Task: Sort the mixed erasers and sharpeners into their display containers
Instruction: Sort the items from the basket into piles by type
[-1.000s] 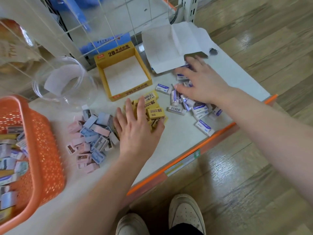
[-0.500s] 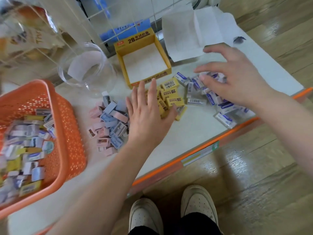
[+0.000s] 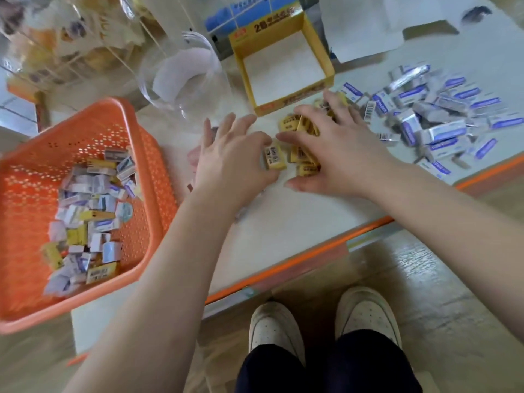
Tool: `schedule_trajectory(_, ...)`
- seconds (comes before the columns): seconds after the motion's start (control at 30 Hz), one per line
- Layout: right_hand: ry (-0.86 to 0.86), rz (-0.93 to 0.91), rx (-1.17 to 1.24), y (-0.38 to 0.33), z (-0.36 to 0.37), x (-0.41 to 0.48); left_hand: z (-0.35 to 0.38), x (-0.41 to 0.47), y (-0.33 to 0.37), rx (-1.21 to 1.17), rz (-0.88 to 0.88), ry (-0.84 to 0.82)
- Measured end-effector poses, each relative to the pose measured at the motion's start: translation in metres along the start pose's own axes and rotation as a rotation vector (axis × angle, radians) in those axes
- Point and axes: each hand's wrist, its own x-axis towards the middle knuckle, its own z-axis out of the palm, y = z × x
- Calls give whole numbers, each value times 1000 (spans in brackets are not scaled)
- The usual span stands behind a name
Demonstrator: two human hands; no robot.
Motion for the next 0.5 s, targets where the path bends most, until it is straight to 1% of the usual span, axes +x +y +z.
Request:
schedule_trajectory(0.1, 37, -6, 15, 1, 1, 0, 7, 4, 3, 12, -17, 87)
schedule_trajectory(0.2, 86, -23, 29, 1, 5, 0, 10, 6, 6, -19, -32, 127)
schedule_trajectory(0.3, 64, -40, 62, -1, 2, 5, 14, 6, 9, -42, -23, 135)
schedule_trajectory(0.37, 55, -21, 173, -1, -6, 6, 16, 5, 9, -68, -27, 137)
schedule_trajectory(0.43, 91, 42, 329, -1, -14, 2, 15, 1, 9, -125, -39, 149)
schedule_trajectory(0.5, 129, 80, 389, 2, -17, -6, 13, -4, 11, -179, -27, 182)
